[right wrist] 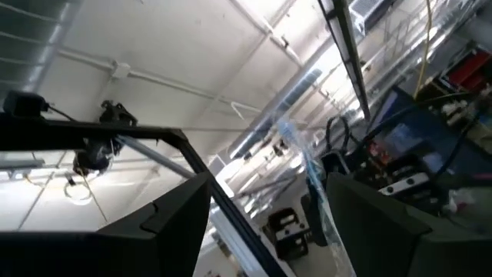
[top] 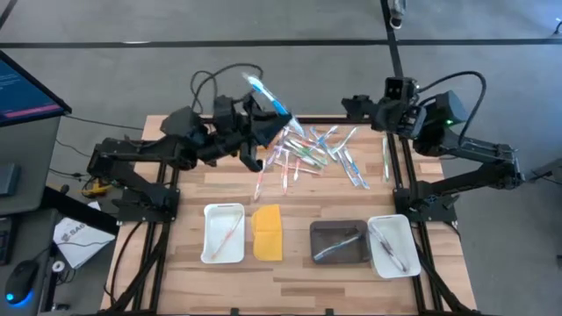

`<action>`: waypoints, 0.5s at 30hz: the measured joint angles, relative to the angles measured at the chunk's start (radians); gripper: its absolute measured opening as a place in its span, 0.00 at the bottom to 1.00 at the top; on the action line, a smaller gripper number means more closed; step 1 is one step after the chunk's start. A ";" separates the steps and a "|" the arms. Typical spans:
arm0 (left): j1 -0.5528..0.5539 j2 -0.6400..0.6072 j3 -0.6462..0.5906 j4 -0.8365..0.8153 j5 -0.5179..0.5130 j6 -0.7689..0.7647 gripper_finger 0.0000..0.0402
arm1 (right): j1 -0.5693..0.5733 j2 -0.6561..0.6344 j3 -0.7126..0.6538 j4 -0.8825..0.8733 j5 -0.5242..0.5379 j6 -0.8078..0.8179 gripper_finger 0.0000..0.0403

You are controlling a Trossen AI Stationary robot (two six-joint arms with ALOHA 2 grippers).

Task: Pick & Place Toothbrushes
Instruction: Put the blue toothbrush into the black bin

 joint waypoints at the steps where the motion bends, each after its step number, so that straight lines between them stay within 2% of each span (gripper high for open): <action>1: 0.008 0.001 -0.008 -0.015 0.025 -0.044 0.05 | 0.000 0.000 0.000 -0.013 -0.013 0.000 0.63; 6: 0.041 0.010 -0.014 -0.158 0.160 -0.231 0.05 | 0.004 0.000 0.000 -0.109 -0.077 -0.022 0.63; 11: 0.040 0.028 -0.014 -0.240 0.251 -0.273 0.05 | 0.024 0.000 -0.001 -0.287 -0.088 -0.152 0.63; 15: 0.039 0.034 -0.014 -0.293 0.261 -0.296 0.05 | 0.037 0.000 -0.002 -0.452 -0.087 -0.247 0.63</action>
